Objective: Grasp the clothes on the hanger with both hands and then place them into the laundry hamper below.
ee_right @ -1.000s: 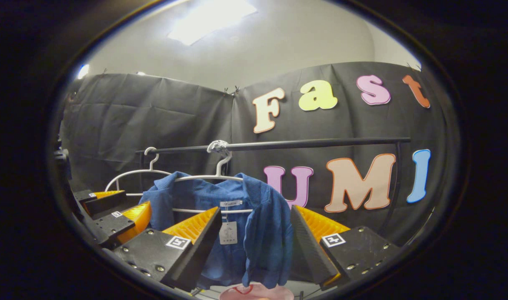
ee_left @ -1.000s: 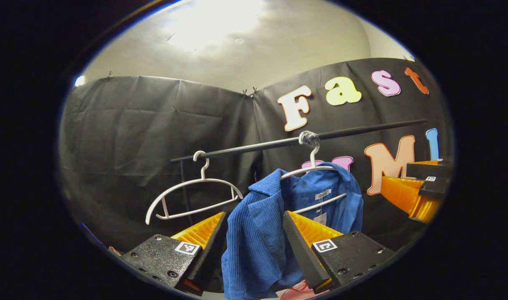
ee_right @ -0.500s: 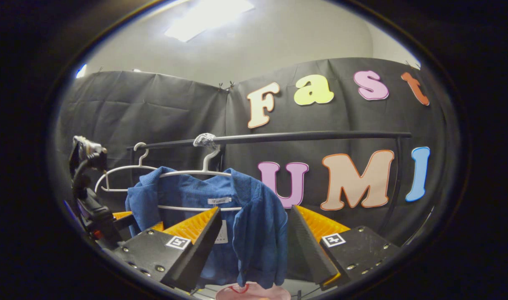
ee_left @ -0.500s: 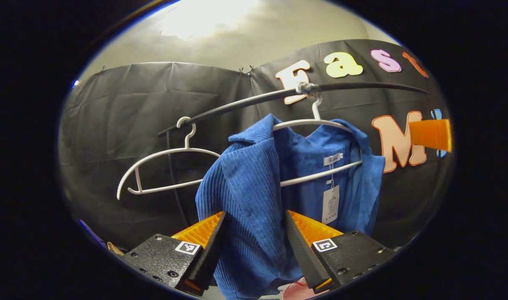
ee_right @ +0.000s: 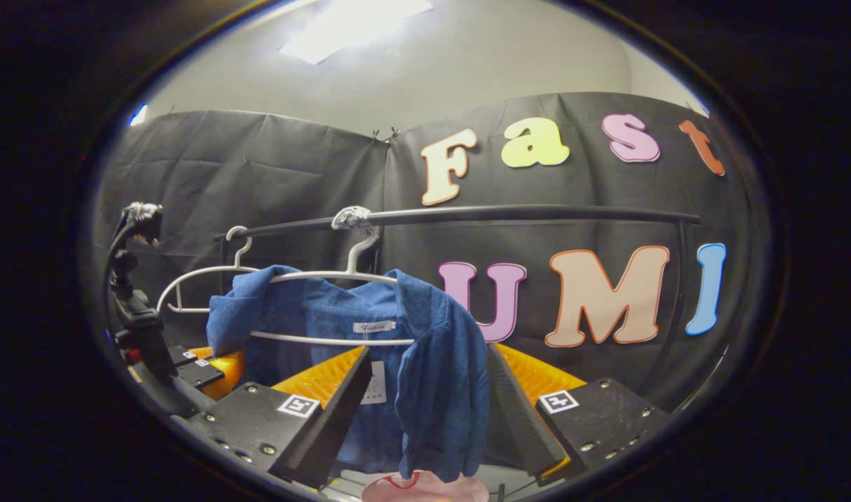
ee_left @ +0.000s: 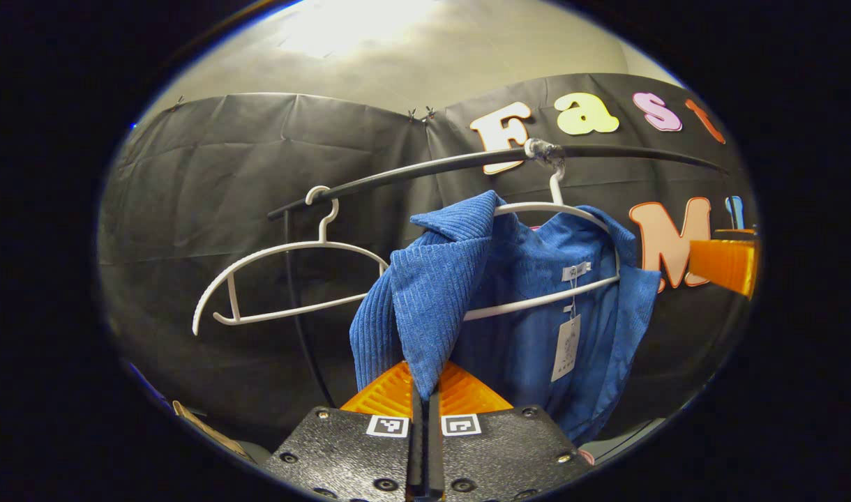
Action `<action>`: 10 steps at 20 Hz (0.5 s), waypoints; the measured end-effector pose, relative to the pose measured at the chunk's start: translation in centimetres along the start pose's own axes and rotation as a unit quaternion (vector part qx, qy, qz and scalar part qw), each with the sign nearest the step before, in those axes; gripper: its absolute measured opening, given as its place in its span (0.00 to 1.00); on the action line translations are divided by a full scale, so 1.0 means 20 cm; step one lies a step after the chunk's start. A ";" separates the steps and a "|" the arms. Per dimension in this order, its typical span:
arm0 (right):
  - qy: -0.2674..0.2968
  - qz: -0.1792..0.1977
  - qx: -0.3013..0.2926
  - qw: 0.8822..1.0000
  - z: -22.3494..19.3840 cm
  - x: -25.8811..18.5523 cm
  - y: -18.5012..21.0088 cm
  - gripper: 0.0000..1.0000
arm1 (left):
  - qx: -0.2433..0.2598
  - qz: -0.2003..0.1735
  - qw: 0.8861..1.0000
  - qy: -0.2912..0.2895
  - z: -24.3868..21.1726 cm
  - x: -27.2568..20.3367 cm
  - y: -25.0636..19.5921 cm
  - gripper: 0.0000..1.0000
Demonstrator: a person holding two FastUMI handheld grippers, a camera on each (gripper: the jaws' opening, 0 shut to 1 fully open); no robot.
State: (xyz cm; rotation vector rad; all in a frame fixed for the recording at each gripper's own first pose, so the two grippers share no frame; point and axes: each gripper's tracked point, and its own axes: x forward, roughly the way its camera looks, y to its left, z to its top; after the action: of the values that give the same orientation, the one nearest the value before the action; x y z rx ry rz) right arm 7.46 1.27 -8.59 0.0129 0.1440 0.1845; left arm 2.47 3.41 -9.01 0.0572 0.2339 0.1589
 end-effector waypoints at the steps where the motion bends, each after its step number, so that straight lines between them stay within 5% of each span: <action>1: 0.003 0.001 0.001 1.000 -0.01 0.02 0.01 0.98 | 0.001 -0.007 1.000 -0.002 0.02 -0.01 0.01 0.03; 10: 0.036 -0.026 0.002 0.999 -0.18 0.20 0.11 0.98 | -0.016 -0.034 0.998 -0.049 0.29 -0.13 0.13 0.02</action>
State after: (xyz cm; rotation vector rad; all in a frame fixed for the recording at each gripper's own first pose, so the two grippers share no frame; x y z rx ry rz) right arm 10.32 4.18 -12.74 0.0062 0.2164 0.1319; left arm 1.03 5.29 -2.56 0.0245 0.1355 0.0923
